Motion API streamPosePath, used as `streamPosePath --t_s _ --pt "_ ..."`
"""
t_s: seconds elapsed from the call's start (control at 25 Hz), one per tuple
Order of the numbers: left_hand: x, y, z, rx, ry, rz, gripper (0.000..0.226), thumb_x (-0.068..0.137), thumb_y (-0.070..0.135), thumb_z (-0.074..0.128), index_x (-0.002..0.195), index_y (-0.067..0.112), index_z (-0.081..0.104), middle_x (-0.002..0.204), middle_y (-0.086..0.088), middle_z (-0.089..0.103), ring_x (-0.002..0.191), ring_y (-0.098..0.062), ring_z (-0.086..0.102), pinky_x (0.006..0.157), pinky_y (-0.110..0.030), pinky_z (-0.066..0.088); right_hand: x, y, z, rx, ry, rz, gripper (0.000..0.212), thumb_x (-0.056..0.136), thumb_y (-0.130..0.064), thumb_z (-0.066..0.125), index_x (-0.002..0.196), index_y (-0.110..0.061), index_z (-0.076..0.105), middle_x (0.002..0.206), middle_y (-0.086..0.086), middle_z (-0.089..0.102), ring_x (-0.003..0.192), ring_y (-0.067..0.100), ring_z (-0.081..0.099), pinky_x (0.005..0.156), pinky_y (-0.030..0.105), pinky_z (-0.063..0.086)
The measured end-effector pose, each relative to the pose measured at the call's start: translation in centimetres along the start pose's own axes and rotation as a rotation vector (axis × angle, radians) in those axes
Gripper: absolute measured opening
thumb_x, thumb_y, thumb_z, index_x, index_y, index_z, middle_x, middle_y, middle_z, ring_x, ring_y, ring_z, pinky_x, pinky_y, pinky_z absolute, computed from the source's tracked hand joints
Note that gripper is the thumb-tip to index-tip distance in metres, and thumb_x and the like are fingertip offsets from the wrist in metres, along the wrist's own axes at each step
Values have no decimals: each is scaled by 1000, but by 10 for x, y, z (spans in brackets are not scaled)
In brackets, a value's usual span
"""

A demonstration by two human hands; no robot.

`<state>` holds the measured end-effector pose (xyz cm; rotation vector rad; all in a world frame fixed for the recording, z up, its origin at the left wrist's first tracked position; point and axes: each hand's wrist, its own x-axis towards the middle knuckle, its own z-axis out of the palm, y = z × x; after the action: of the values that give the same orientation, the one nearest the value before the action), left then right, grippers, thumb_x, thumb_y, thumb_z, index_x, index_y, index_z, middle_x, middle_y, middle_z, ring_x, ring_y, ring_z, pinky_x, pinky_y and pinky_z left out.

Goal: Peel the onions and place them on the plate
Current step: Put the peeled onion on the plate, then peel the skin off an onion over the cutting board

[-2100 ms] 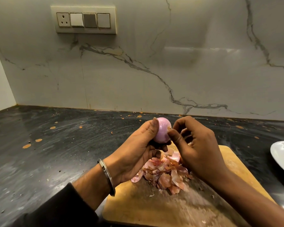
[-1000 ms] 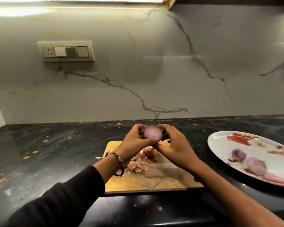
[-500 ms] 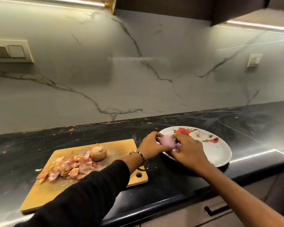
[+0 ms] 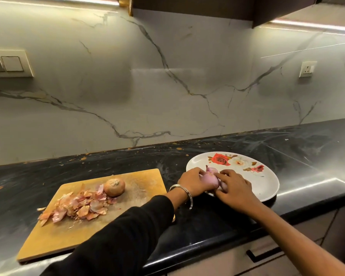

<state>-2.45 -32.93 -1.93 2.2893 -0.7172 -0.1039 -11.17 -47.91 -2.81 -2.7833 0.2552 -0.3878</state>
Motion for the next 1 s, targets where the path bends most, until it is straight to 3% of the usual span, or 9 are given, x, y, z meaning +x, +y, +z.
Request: streamPosePath --t_s 0.16,0.36,0.52,0.72,0.88,1.0 --pt "0 1 0 52 -12 12 61 78 50 75 127 20 57 122 -2 64 106 -19 60 94 -34 51 -1 -1 -5 78 -57 9 64 91 -39 63 150 -28 41 148 3 45 129 20 45 108 43 40" --pt "-20 -6 -10 42 89 98 72 79 54 73 137 18 50 127 -4 58 114 -20 56 98 -38 47 -8 -20 -9 139 66 -48 61 88 -33 68 145 -29 46 148 -1 48 134 19 43 113 46 34" --pt "-43 -22 -44 40 217 130 59 84 52 68 132 22 52 116 1 59 103 -13 56 91 -35 50 -3 -61 -7 192 116 -153 54 88 -26 68 140 -27 52 145 0 52 134 19 43 113 46 34" --pt "-75 -68 -113 55 355 91 38 90 36 66 124 22 58 112 2 61 99 -11 56 88 -33 51 15 -132 7 200 80 -285 54 88 -31 68 140 -24 52 140 -1 54 129 18 47 108 41 39" --pt "-99 -117 -161 78 453 7 22 93 22 62 115 22 62 112 2 60 103 -12 58 93 -34 50 28 -189 33 169 -22 -348 58 89 -41 66 143 -30 47 144 -4 50 133 19 45 110 45 39" --pt "-113 -149 -181 129 389 -44 28 95 21 58 123 19 60 125 0 58 118 -14 54 101 -29 43 36 -226 59 182 -110 -389 65 89 -44 67 148 -30 42 148 -4 48 136 19 44 111 46 38"
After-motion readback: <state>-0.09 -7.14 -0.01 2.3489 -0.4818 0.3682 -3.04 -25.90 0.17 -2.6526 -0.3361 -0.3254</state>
